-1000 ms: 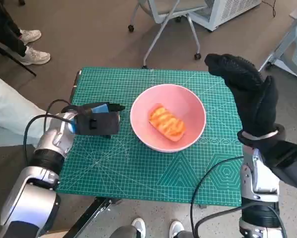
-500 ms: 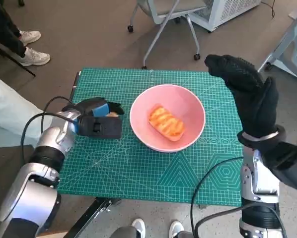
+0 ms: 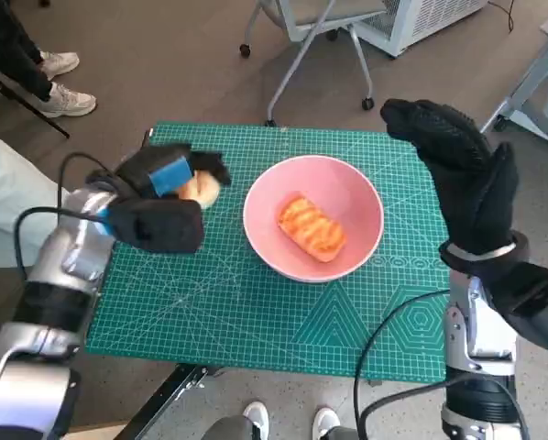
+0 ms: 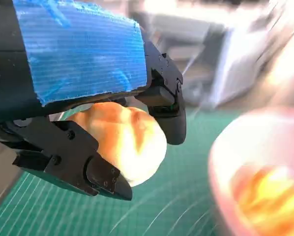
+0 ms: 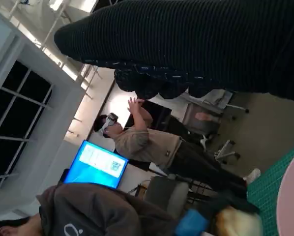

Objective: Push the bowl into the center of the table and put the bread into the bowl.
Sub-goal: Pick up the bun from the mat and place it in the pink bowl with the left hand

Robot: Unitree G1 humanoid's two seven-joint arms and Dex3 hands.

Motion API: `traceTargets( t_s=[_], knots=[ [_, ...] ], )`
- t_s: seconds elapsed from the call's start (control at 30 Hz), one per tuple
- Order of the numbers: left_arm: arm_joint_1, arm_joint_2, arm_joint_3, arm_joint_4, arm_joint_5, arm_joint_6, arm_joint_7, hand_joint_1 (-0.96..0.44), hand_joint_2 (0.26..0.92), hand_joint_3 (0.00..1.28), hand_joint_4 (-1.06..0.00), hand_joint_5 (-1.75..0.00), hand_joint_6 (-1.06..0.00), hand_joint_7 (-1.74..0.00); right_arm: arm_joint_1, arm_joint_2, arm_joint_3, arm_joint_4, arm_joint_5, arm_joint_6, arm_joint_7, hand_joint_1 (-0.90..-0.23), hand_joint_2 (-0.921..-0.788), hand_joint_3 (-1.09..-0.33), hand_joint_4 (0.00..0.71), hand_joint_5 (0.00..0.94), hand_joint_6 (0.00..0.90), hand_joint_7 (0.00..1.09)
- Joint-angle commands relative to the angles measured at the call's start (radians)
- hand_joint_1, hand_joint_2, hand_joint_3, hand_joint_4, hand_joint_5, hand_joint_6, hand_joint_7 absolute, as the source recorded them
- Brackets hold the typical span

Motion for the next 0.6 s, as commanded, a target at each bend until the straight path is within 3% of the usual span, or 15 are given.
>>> traceTargets(
  t_s=[0.03,0.23,0.6],
  knots=[
    [0.045,-0.015,0.113,-0.358,-0.102,-0.013,0.025,0.0,0.906,0.02,-0.82,-1.05,-0.67,-1.1,0.02,-0.01,0.0,0.023,0.008,0.021,0.026,-0.684,-0.921,-0.731,0.181,0.0,0.002,0.65],
    [0.026,-0.054,0.103,-0.462,-0.088,0.007,0.018,0.0,0.902,0.02,-0.83,-1.06,-0.69,-1.06,0.02,-0.011,0.0,0.021,0.016,0.023,0.033,-0.686,-0.921,-0.733,0.181,0.0,0.0,0.65],
    [-0.047,-0.134,0.011,-0.533,-0.07,0.108,-0.107,0.0,0.908,0.02,-0.8,-1.07,-0.69,-1.08,0.028,-0.007,-0.003,0.005,0.022,0.032,0.045,-0.685,-0.921,-0.734,0.181,0.0,0.0,0.65]
  ],
)
